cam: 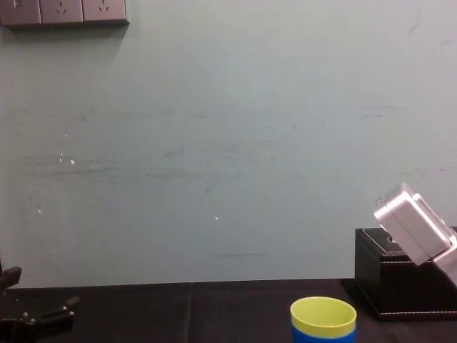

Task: Stack the three plastic cups sequentially using one hand.

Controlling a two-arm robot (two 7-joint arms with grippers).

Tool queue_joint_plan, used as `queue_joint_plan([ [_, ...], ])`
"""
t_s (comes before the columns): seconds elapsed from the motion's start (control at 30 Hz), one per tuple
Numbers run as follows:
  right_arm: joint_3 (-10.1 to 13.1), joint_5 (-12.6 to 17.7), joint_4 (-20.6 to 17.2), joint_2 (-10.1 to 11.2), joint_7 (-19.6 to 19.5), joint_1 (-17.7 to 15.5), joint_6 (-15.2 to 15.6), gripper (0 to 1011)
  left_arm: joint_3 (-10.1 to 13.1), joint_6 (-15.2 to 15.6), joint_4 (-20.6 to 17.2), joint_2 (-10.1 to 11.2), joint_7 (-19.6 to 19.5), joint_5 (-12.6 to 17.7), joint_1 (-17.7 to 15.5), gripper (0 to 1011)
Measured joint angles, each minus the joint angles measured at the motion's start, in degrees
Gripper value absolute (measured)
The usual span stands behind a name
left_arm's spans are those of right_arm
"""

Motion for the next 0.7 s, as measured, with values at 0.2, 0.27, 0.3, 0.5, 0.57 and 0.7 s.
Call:
queue_joint_plan([
  [0.2, 0.02, 0.05, -0.02, 0.03, 0.02, -0.03, -0.03, 1003, 0.00, 0.00, 0.00, 0.00, 0.00, 0.00, 0.00, 1011],
  [0.27, 0.02, 0.05, -0.03, 0.03, 0.02, -0.03, -0.03, 1003, 0.00, 0.00, 0.00, 0.00, 0.00, 0.00, 0.00, 1011],
  [0.3, 0.02, 0.05, -0.03, 0.04, 0.03, -0.03, -0.03, 1003, 0.00, 0.00, 0.00, 0.00, 0.00, 0.00, 0.00, 1011],
  [0.5, 0.10, 0.05, -0.07, 0.03, -0.11, -0.10, -0.02, 1003, 0.00, 0.00, 0.00, 0.00, 0.00, 0.00, 0.00, 1011],
  [0.57, 0.24, 0.06, -0.07, -0.06, -0.26, -0.17, -0.03, 1003, 0.00, 0.00, 0.00, 0.00, 0.00, 0.00, 0.00, 1011],
  [0.7, 0.37, 0.08, -0.01, -0.19, -0.43, -0.24, -0.22, 1003, 0.00, 0.00, 0.00, 0.00, 0.00, 0.00, 0.00, 1011],
])
